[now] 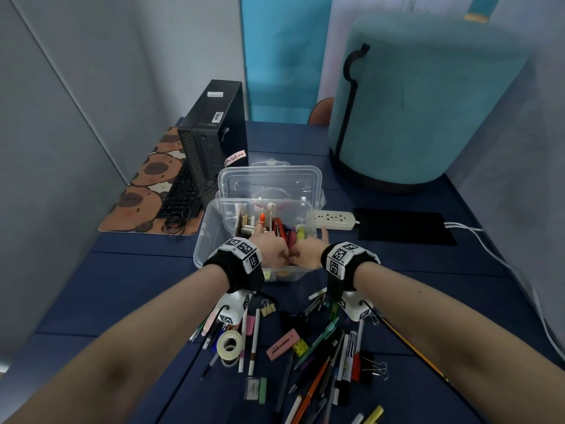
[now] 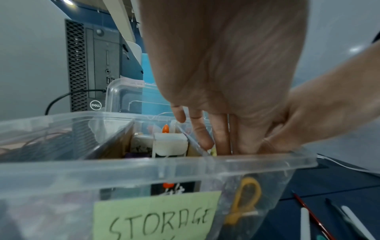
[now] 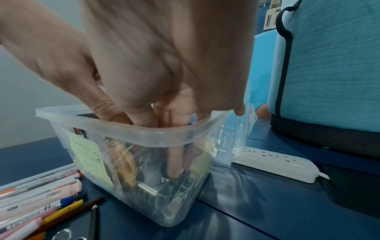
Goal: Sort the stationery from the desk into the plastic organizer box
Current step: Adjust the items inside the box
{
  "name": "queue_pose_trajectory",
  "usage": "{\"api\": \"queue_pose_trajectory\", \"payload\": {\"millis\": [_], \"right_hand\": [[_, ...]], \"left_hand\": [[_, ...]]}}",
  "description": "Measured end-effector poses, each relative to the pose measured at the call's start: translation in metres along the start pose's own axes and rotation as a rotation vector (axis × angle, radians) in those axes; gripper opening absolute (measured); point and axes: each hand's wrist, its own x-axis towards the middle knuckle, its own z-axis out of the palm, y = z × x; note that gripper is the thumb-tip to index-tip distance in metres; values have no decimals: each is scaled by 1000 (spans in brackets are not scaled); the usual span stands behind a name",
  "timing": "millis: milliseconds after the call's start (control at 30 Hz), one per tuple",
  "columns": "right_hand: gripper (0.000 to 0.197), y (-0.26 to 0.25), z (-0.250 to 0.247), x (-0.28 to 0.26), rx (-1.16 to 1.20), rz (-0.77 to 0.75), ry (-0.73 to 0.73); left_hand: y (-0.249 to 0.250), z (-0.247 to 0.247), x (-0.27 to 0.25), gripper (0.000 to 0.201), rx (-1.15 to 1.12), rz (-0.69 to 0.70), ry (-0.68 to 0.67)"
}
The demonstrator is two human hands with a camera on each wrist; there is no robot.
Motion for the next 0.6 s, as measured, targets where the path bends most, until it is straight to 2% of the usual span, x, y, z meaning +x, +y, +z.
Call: {"api": "queue_pose_trajectory", "payload": {"millis": [400, 500, 600], "right_hand": [[41, -7, 9, -5, 50, 24, 41], [36, -7, 14, -10, 69, 14, 145], [30, -4, 22, -21, 135, -49, 334]], "left_hand": [[-13, 16, -40, 24, -272, -87, 347], [-18, 23, -54, 26, -289, -112, 434], [-22, 36, -66, 29, -262, -133, 510]]}}
